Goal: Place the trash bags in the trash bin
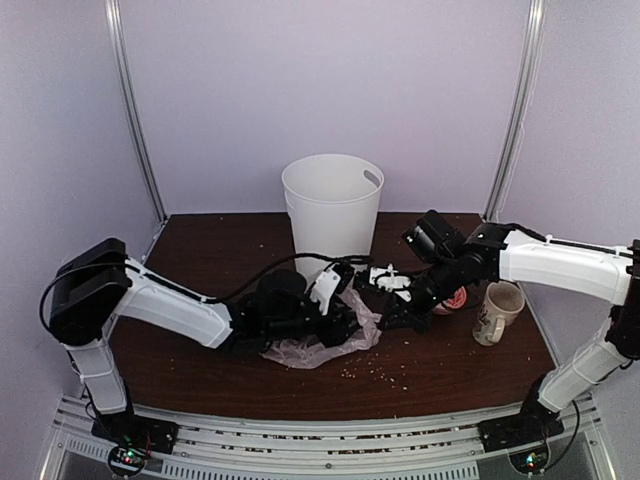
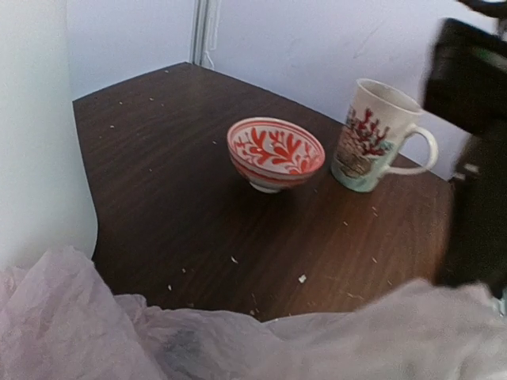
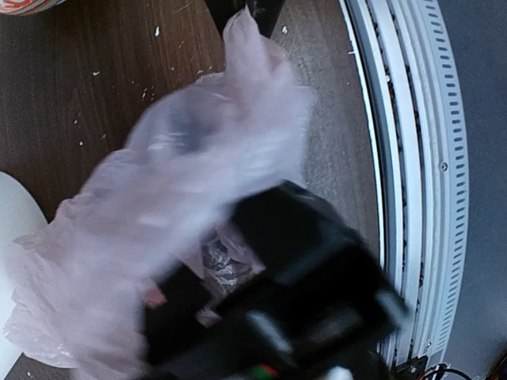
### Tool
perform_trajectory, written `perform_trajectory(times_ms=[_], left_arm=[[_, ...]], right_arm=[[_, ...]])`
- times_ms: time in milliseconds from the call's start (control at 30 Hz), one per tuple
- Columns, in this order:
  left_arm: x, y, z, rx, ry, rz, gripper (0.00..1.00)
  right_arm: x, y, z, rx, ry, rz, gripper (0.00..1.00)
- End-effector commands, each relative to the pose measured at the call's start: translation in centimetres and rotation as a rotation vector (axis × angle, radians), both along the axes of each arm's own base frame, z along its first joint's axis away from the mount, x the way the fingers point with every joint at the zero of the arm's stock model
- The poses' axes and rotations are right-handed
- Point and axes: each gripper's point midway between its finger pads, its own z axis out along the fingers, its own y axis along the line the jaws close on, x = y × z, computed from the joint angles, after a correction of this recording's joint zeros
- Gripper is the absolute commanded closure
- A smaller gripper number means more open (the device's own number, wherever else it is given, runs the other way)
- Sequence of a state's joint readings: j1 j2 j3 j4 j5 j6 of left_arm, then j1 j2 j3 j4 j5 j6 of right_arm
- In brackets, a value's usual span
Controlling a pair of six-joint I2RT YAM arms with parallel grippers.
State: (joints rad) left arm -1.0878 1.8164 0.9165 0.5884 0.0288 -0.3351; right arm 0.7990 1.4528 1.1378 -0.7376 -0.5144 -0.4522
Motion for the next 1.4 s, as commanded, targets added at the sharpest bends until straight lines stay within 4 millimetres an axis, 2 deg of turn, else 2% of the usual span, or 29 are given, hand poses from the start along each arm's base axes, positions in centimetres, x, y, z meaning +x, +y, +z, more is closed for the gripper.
perform_trajectory(times_ms=[0,100,200,300,367,500,567,700,833,933,1067,1133,1233,1367], left_arm=[[4.3,-1.6,0.0,-0.088,-0.073,0.186,0.47],[6.2,-0.6,-1.4,-0.112,-0.063,0.325,0.48],[7.8,0.1,-2.9,-0.091,-0.045,0.437,0.48],[8.0,-0.5,-2.6,-0.105,-0.040,0.436,0.47],[6.7,-1.5,-1.0,-0.147,-0.068,0.358,0.45],[2.2,-4.0,2.5,-0.180,-0.161,0.155,0.38],[-0.4,-4.8,3.6,-0.176,-0.178,0.067,0.35],[-3.8,-4.1,4.2,-0.151,-0.130,-0.029,0.32],[-6.1,-0.9,4.9,-0.127,-0.081,-0.046,0.30],[-6.4,2.1,5.2,-0.087,-0.059,0.003,0.30],[-3.4,8.4,4.6,0.061,-0.068,0.282,0.24],[-1.9,10.9,4.7,0.117,-0.070,0.354,0.20],[-0.1,14.3,3.7,0.120,0.009,0.414,0.18],[1.0,18.4,1.5,0.063,0.093,0.477,0.17]], right_arm=[[-2.3,-2.5,2.1,-0.036,0.069,-0.010,1.00],[-3.2,-3.6,3.1,-0.024,0.094,-0.022,1.00],[-3.1,-5.0,4.1,-0.007,0.088,-0.060,1.00],[-2.2,-6.3,4.7,0.002,0.053,-0.125,1.00],[-0.9,-6.9,4.2,-0.001,0.029,-0.193,1.00],[2.6,-7.6,2.7,-0.001,-0.008,-0.317,1.00],[4.0,-7.7,1.8,0.005,-0.010,-0.352,1.00],[6.1,-7.4,0.6,0.034,-0.024,-0.376,1.00],[7.6,-7.6,0.0,0.073,-0.071,-0.395,1.00],[8.1,-8.1,-0.7,0.119,-0.105,-0.428,1.00],[8.0,-8.2,0.1,0.149,-0.114,-0.419,1.00],[7.6,-8.0,-0.1,0.165,-0.104,-0.403,1.00],[7.2,-8.2,-1.1,0.141,-0.087,-0.392,1.00],[7.1,-8.6,-1.6,0.127,-0.081,-0.391,1.00]])
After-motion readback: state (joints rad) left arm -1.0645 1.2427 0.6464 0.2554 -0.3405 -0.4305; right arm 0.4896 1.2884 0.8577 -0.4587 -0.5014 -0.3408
